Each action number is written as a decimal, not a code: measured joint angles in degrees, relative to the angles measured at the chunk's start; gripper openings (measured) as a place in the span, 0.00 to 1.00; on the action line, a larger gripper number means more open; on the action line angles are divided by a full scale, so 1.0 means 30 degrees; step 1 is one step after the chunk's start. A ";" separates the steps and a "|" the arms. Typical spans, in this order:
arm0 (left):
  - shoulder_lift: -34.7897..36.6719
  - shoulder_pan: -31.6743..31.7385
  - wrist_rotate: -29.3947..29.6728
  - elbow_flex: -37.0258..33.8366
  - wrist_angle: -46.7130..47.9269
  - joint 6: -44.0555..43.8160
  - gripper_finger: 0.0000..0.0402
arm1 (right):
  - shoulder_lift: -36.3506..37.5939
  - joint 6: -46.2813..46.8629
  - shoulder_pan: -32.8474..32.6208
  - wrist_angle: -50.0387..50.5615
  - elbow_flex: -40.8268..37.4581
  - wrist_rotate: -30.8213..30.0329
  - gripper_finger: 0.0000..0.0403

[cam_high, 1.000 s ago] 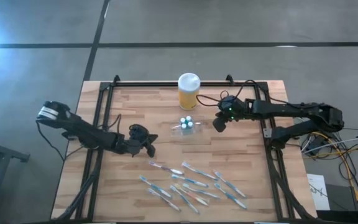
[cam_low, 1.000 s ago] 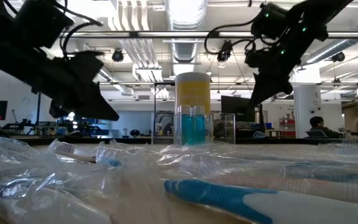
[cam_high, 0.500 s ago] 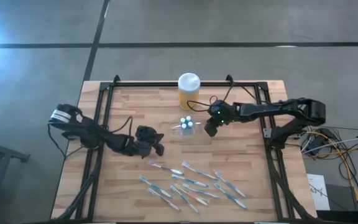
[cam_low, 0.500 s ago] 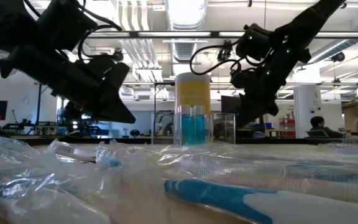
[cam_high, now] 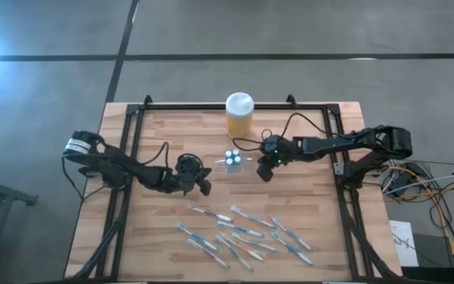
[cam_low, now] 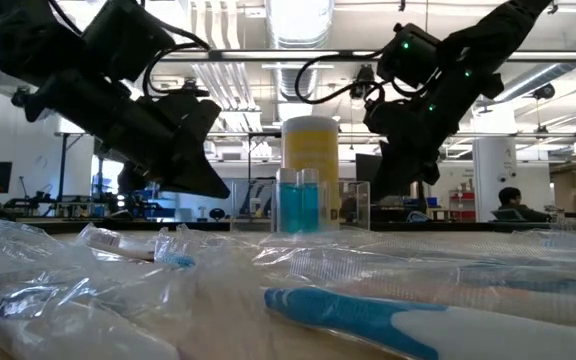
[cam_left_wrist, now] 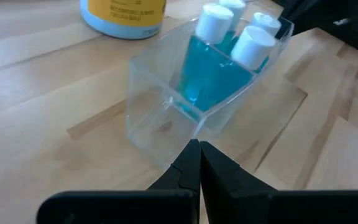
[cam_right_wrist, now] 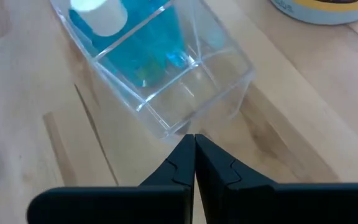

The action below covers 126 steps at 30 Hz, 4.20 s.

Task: Pick & Place toothbrushing station
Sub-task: Adjust the transparent organizer, then put the purple toothbrush into the transparent organizer

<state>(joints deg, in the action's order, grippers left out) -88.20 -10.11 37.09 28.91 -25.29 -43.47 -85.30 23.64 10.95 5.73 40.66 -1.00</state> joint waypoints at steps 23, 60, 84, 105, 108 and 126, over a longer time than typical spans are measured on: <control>0.0208 0.0710 -0.2950 0.0267 0.0304 0.3049 0.01 | 0.0329 -0.0340 -0.0724 0.0990 -0.0007 0.0001 0.02; -0.0909 -0.3816 -1.0529 1.0092 1.9463 1.1501 0.59 | 0.4980 -0.3603 -0.6903 -1.2276 -0.6717 -0.3226 0.28; -0.5424 -0.3379 -1.0893 1.1563 2.2003 1.2546 0.52 | 0.4911 -0.4033 -0.6897 -1.3053 -0.6521 -0.3219 0.32; -0.5620 -0.3733 -0.4979 1.4360 2.6877 1.4512 0.02 | 0.4911 -0.4094 -0.6889 -1.3629 -0.6521 -0.3212 0.30; -0.5595 -0.4257 -0.2221 1.5608 2.9149 1.5314 0.01 | 0.4911 -0.3534 -0.6889 -1.3779 -0.6507 -0.3204 0.32; -0.5559 -0.6131 1.3881 1.9005 2.9697 2.6677 0.01 | 0.4672 -0.1384 -0.6452 -1.1034 -0.1945 -0.0487 0.58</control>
<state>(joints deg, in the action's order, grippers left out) -104.88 -28.50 78.74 85.93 63.80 36.56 -71.28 19.49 -8.40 -27.37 34.83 -2.46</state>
